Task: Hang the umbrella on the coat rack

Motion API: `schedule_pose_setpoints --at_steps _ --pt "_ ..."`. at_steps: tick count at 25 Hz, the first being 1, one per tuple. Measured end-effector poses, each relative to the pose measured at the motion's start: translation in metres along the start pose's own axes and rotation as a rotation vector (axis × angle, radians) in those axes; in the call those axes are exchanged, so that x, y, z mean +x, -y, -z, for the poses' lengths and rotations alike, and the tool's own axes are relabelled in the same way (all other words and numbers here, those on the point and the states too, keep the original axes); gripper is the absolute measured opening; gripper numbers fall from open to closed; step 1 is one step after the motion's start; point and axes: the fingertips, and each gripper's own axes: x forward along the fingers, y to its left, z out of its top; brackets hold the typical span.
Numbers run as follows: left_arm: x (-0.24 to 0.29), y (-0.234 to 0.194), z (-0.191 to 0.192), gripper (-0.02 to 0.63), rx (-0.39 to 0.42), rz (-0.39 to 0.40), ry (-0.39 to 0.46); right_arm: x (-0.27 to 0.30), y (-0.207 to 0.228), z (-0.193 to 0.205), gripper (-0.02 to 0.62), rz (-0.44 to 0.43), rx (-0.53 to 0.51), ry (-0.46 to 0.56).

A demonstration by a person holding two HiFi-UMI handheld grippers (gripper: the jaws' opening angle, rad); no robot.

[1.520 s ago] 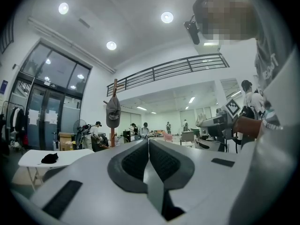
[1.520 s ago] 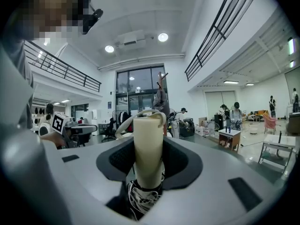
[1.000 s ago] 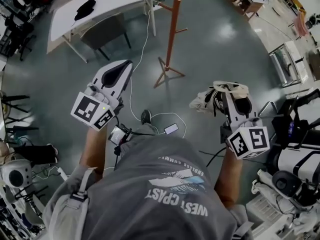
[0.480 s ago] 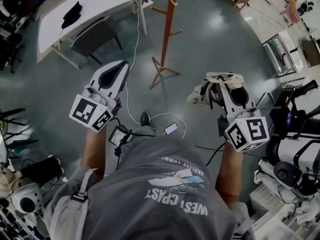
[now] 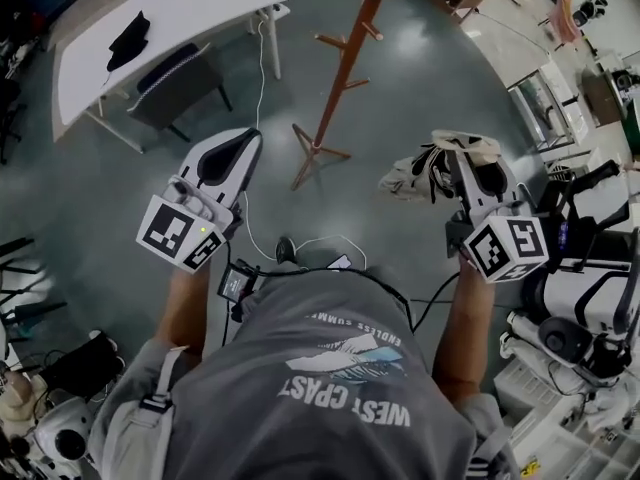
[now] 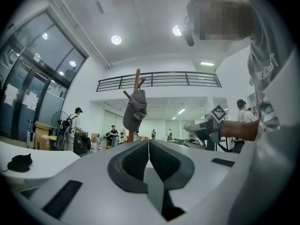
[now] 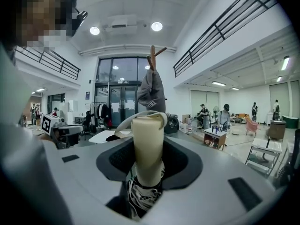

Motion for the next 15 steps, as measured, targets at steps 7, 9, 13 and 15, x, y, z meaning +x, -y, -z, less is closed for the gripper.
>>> schedule_pose_setpoints --at_steps 7,9,13,15 --pt "-0.016 -0.017 -0.003 0.020 -0.008 -0.057 0.036 0.062 0.017 -0.004 0.170 -0.028 -0.007 -0.027" --pt "-0.018 -0.018 0.000 0.020 -0.010 -0.095 0.040 0.083 0.024 0.000 0.170 -0.061 -0.017 -0.039" --pt "-0.019 -0.021 0.015 0.020 0.016 -0.200 0.018 0.127 0.038 0.020 0.170 -0.144 -0.031 -0.071" --pt "-0.015 -0.021 0.024 0.020 0.034 -0.268 0.002 0.147 0.043 0.031 0.170 -0.200 -0.041 -0.078"
